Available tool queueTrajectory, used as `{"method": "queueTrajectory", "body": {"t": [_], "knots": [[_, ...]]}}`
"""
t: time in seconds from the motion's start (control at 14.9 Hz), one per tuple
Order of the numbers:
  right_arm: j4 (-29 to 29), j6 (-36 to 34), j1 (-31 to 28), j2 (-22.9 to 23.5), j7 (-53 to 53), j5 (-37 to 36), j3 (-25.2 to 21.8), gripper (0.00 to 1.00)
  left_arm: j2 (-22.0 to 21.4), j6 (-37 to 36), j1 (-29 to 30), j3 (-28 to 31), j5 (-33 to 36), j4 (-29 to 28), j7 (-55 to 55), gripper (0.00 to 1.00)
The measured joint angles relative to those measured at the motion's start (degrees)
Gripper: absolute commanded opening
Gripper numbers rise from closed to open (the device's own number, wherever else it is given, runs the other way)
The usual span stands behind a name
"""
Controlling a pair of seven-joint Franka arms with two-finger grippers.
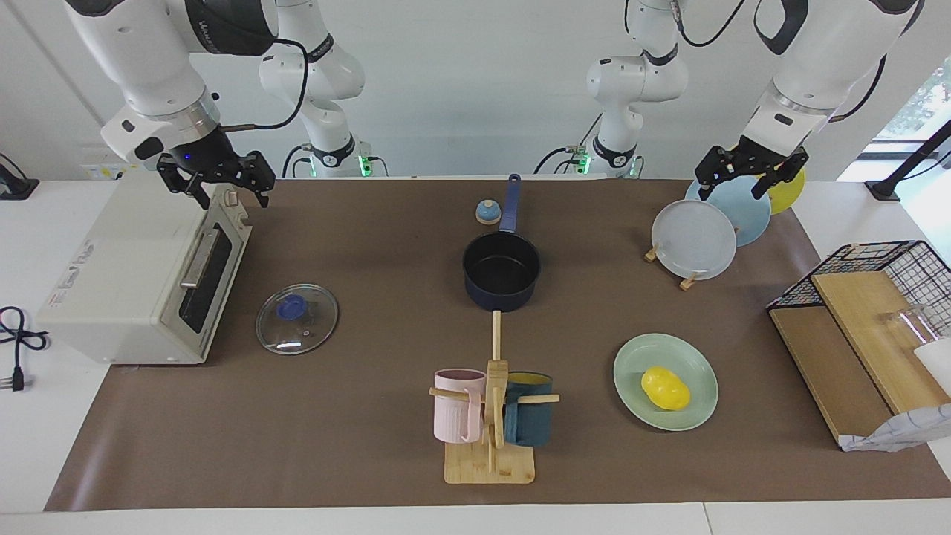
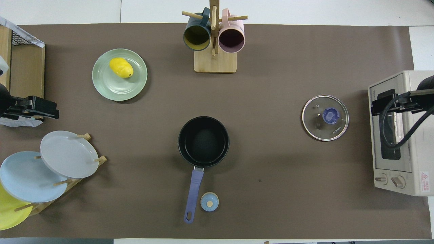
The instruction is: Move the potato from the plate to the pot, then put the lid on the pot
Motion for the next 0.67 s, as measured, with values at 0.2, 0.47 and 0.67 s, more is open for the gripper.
{"method": "queueTrajectory", "body": {"t": [0.2, 0.47, 0.67], "knots": [[0.0, 0.0, 0.0, 0.0, 0.0, 0.0, 0.0, 1.0, 0.0, 0.1, 0.0, 0.0, -0.3, 0.0, 0.0, 1.0], [0.0, 0.0, 0.0, 0.0, 0.0, 0.0, 0.0, 1.0, 0.0, 0.1, 0.0, 0.0, -0.4, 0.0, 0.0, 1.0], [0.0, 0.0, 0.0, 0.0, 0.0, 0.1, 0.0, 1.0, 0.0, 0.1, 0.0, 0.0, -0.4, 0.0, 0.0, 1.0]]}}
